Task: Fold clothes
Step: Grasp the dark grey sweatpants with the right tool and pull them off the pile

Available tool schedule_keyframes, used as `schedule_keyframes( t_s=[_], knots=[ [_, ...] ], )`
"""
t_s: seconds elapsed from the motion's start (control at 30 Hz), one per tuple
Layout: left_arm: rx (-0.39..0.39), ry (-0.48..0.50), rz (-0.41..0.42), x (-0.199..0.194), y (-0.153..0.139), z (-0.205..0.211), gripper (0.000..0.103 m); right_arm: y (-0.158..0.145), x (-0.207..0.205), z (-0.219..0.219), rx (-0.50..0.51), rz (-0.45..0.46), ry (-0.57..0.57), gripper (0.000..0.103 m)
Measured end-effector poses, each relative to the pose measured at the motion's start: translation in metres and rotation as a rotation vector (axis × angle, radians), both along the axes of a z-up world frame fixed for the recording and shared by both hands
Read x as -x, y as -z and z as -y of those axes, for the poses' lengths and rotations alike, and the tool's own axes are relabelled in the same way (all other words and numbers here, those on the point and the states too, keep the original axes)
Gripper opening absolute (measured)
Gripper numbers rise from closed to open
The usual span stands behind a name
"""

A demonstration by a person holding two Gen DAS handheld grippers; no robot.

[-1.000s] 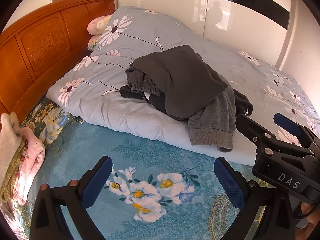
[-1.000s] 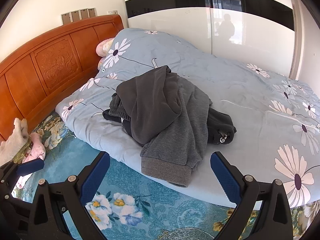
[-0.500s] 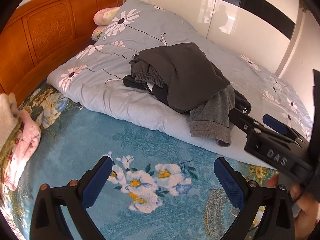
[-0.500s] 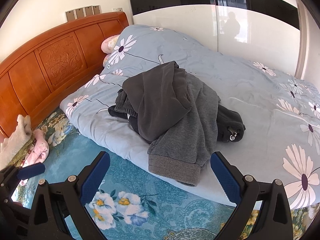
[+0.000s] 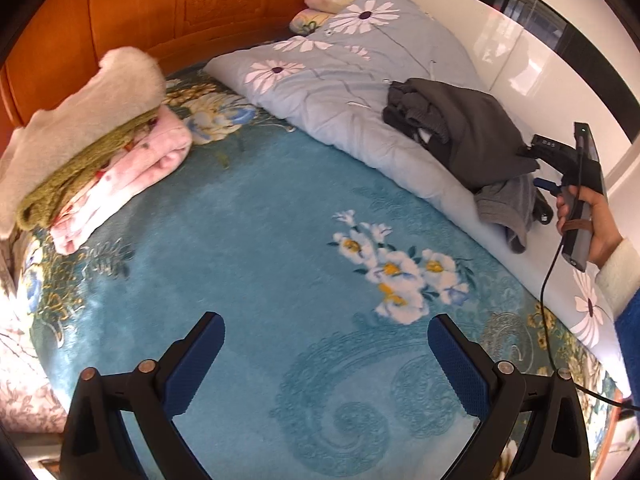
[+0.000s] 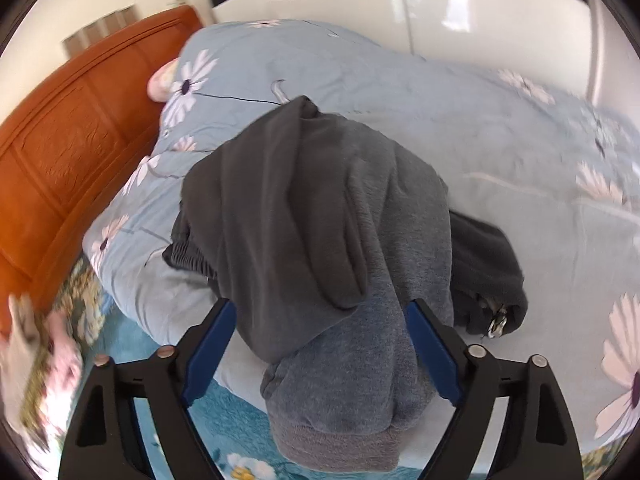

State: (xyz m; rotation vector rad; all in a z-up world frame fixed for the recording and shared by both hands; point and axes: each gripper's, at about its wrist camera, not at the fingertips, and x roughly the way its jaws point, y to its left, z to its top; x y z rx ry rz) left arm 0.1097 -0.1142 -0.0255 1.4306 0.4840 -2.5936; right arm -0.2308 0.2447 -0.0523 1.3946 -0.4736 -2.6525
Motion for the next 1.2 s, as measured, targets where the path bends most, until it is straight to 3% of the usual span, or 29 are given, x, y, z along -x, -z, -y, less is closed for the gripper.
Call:
schedule_keyframes(
  t_s=[0.03, 0.13, 0.17, 0.23, 0.33, 0.43, 0.57, 0.87, 0.97, 1.07, 1.2],
  knots=[
    [-0.009, -0.033, -0.014, -0.007, -0.001, 0.009, 0.103, 0.006, 0.006, -0.006, 0.057, 0.034, 0.031, 0.07],
    [-0.011, -0.098, -0.056, -0.018, -0.007, 0.029, 0.103, 0.012, 0.016, -0.009, 0.147, 0.059, 0.074, 0.066],
    [-0.009, -0.112, -0.068, -0.021, -0.009, 0.034, 0.103, 0.013, 0.018, -0.01, 0.172, 0.063, 0.085, 0.058],
    [-0.009, -0.105, -0.081, -0.023, -0.013, 0.038, 0.103, 0.014, 0.022, -0.009, 0.236, 0.074, 0.106, 0.052],
    [-0.037, -0.1, -0.096, -0.026, -0.017, 0.042, 0.103, 0.013, 0.021, -0.007, 0.275, 0.08, 0.149, 0.035],
    [-0.037, -0.082, -0.099, -0.026, -0.021, 0.04, 0.103, -0.002, 0.015, 0.003, 0.237, 0.018, 0.102, 0.023],
    [-0.028, -0.061, -0.107, -0.028, -0.023, 0.037, 0.103, -0.037, -0.006, 0.029, 0.212, -0.112, -0.093, 0.017],
    [-0.081, -0.037, -0.129, -0.038, -0.024, 0.038, 0.103, -0.081, -0.093, 0.045, 0.489, -0.223, -0.31, 0.015],
    [-0.121, -0.056, -0.14, -0.043, -0.024, 0.045, 0.103, -0.078, -0.148, 0.053, 0.548, -0.231, -0.368, 0.015],
    [-0.153, -0.059, -0.139, -0.048, -0.021, 0.051, 0.103, -0.063, -0.211, 0.06, 0.561, -0.184, -0.417, 0.015],
    [-0.191, -0.049, -0.129, -0.055, -0.014, 0.053, 0.103, -0.029, -0.295, 0.079, 0.476, -0.032, -0.519, 0.015]
  ],
)
